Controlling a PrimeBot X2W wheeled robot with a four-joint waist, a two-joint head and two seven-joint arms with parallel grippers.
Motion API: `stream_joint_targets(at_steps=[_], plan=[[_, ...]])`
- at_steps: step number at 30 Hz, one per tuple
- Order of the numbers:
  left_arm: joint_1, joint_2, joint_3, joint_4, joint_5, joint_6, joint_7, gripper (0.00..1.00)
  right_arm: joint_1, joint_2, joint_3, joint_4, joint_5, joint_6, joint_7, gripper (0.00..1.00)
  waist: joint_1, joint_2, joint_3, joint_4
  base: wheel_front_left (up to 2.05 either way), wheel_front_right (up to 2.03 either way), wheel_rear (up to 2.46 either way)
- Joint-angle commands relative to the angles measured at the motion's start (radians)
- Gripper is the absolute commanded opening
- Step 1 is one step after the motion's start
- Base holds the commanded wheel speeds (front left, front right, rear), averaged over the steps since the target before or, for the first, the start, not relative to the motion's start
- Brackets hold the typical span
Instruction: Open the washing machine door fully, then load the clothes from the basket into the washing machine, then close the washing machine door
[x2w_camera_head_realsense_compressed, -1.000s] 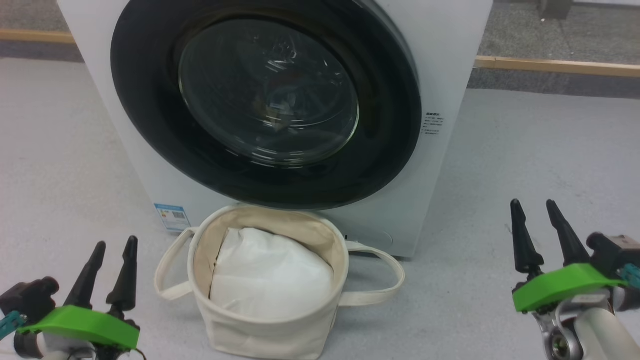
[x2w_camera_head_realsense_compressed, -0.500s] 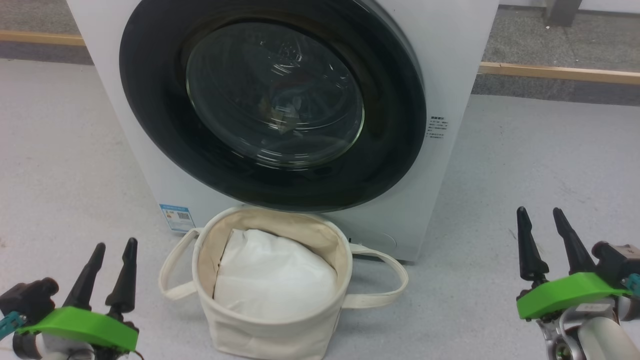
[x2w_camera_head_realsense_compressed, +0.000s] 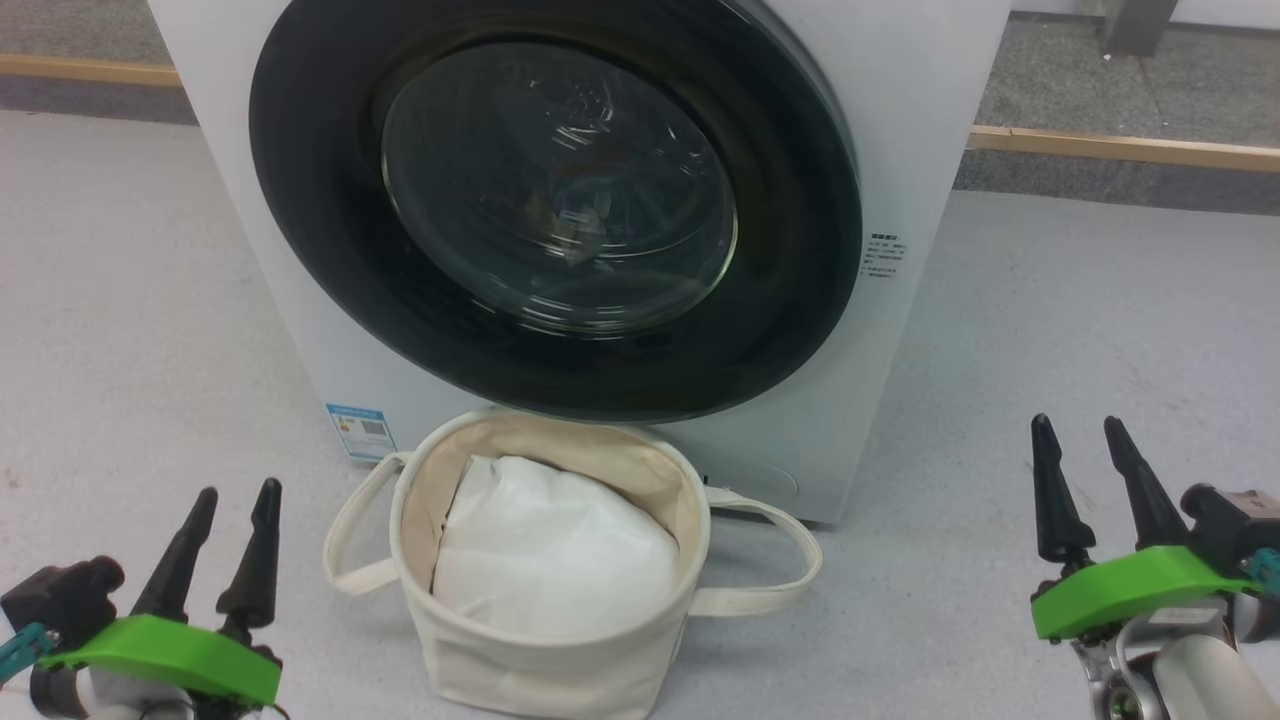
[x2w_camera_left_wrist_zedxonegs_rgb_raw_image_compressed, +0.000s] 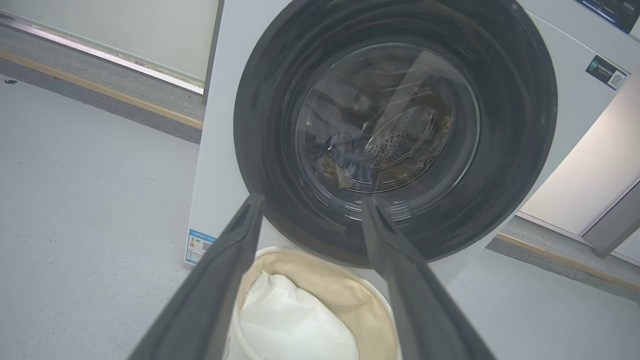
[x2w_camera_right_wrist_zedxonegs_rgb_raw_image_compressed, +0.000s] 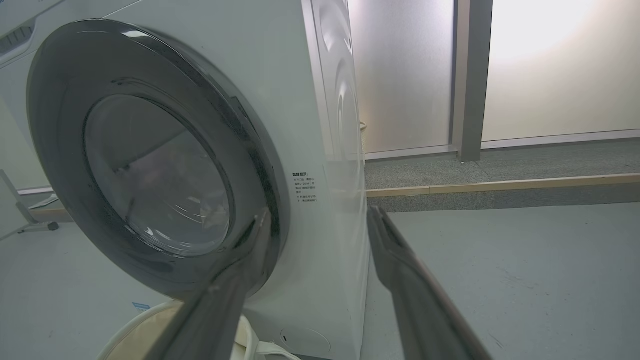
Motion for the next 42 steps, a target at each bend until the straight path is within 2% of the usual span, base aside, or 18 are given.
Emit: stream_joint_targets(at_steps=[1, 20, 21, 24, 30, 42], plan=[[-0.028, 0.039, 0.045, -0.030, 0.007, -0.006, -0.012, 1.00, -0.008, -0.004, 0.014, -0.030, -0.009, 0.000, -0.012, 1.00, -0.0001, 0.0000, 0.001, 0.000, 0.00, 0.00, 0.00], [-0.037, 0.027, 0.050, -0.019, 0.009, -0.006, -0.012, 1.00, -0.013, 0.000, 0.012, -0.024, -0.011, 0.000, -0.012, 1.00, -0.0001, 0.0000, 0.014, 0.004, 0.00, 0.00, 0.00], [0.000, -0.002, 0.002, 0.006, 0.000, 0.000, 0.000, 0.00, 0.000, 0.005, -0.002, 0.003, 0.000, 0.000, 0.000, 0.00, 0.0000, 0.0000, 0.014, 0.004, 0.00, 0.00, 0.00], [0.016, -0.023, -0.007, 0.035, -0.001, 0.002, 0.002, 0.00, 0.012, 0.017, 0.001, 0.039, 0.002, 0.000, 0.002, 0.00, 0.0000, 0.0000, 0.014, 0.004, 0.00, 0.00, 0.00], [0.019, -0.037, 0.008, 0.025, -0.043, 0.001, 0.020, 0.00, 0.012, 0.025, -0.011, 0.036, 0.059, 0.000, 0.022, 0.00, 0.0012, 0.0000, 0.016, 0.000, 0.00, 0.00, 0.00], [0.028, -0.063, 0.034, -0.004, -0.121, 0.004, 0.052, 0.00, 0.014, 0.039, -0.027, 0.026, 0.164, 0.000, 0.053, 0.00, 0.0001, 0.0000, 0.021, -0.008, 0.00, 0.00, 0.00]])
